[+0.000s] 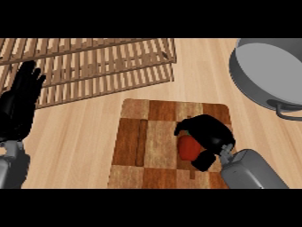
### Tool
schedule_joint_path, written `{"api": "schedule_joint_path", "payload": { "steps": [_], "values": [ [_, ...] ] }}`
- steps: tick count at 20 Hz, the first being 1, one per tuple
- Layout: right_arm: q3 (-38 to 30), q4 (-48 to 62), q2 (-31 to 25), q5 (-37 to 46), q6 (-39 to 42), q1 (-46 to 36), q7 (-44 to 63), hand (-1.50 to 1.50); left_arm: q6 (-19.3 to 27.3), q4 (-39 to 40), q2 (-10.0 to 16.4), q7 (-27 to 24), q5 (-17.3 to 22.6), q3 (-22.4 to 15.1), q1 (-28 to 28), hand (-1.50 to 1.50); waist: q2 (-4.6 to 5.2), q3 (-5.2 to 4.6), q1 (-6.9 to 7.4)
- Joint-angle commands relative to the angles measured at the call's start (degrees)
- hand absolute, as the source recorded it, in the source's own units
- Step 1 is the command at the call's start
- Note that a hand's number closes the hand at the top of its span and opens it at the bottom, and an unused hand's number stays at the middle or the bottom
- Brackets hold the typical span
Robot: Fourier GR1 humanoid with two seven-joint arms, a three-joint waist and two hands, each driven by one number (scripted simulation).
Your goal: Pick the bell pepper from the cutting board and place it in the pot
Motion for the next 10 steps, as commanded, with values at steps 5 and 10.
{"api": "schedule_joint_path", "payload": {
  "steps": [5,10],
  "values": [
    [-2.3,6.2,1.8,5.2,-1.3,-1.1,-9.7,1.50,-0.6,2.9,-2.6,-2.3,-2.1,-0.3,-0.9,0.00,0.09,0.04,-0.04],
    [-1.4,2.5,2.7,9.2,-0.7,1.8,-9.7,1.50,0.1,-0.7,-2.5,2.0,-3.5,-0.1,-1.3,0.00,0.04,0.04,-0.09]
  ]
}}
